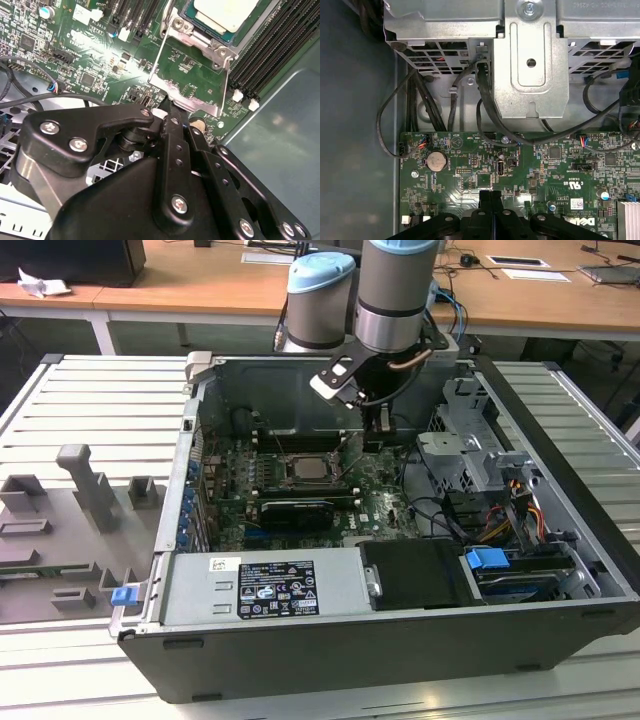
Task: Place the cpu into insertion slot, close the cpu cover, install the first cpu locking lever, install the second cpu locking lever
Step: 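Close the cpu cover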
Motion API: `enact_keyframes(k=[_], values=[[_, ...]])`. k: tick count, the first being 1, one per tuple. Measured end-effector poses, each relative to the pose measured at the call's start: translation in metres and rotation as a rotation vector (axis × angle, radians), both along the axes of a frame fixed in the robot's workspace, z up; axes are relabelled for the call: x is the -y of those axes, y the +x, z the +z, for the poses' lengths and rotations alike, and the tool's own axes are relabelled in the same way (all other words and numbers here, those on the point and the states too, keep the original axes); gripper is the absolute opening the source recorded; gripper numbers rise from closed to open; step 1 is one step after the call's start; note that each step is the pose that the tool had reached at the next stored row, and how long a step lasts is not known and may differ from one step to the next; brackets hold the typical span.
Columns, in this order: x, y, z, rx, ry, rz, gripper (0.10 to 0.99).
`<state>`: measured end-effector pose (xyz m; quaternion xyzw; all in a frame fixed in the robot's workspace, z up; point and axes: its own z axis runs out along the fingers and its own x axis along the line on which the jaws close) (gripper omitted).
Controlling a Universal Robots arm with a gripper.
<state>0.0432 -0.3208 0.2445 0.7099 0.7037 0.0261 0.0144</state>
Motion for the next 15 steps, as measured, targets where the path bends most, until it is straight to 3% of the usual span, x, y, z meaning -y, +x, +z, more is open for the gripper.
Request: enact_keyframes(k=[8, 15], values=[[0.0, -0.0042, 0.0, 0.0, 0.0, 0.0, 0.106], [0.0, -0.0173, 0.0, 0.0, 0.0, 0.0, 0.106]])
